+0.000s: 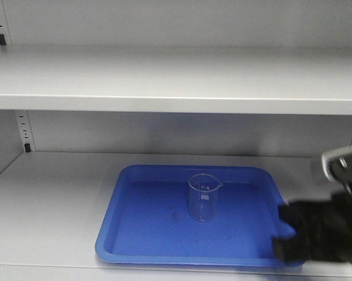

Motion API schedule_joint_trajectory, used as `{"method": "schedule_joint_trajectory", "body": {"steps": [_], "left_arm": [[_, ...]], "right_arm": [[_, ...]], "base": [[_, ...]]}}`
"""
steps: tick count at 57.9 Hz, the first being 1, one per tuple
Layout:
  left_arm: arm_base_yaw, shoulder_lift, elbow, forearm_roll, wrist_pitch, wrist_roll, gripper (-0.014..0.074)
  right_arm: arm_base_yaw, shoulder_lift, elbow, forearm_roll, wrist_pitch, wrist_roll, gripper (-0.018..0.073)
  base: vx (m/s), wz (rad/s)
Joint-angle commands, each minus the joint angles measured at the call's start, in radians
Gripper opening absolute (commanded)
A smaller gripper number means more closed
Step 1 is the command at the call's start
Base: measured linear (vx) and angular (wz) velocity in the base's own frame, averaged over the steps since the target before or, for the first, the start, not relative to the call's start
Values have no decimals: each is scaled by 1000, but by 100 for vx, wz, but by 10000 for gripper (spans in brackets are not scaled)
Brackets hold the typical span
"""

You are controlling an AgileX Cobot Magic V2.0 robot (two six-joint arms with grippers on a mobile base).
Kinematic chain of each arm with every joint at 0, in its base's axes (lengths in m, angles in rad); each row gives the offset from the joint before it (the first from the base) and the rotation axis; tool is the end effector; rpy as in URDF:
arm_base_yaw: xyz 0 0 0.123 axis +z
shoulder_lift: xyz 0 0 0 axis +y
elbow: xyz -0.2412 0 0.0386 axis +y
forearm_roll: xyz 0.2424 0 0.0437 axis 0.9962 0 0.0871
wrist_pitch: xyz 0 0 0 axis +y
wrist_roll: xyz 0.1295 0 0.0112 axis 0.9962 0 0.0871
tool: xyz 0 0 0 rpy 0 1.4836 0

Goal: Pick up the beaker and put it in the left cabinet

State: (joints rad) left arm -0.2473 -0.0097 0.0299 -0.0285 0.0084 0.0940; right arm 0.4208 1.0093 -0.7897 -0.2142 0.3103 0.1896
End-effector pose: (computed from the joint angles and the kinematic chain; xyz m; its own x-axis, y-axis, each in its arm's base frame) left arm 0.1274 -0.0322 0.2055 0.0727 0.0492 -0.9961 0.2408 0.9684 0.0654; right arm 0.2480 0.1017 0.2827 -0.3803 -0.1862 -0.9059 -0.3595 0.9322 -0.0407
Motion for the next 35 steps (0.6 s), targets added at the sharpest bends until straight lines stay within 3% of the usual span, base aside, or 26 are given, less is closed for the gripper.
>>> {"method": "schedule_joint_trajectory", "body": {"steps": [1, 18, 35], "left_arm": [[-6, -19, 17, -8, -84, -2, 1], [-6, -19, 17, -8, -84, -2, 1], [-6, -19, 17, -8, -84, -2, 1]], "right_arm": [[0, -103, 64, 7, -97, -11, -6], [0, -341, 242, 3, -93, -11, -6], [0, -431, 280, 3, -68, -12, -6]], "base": [[0, 0], [0, 0], [0, 0]]}}
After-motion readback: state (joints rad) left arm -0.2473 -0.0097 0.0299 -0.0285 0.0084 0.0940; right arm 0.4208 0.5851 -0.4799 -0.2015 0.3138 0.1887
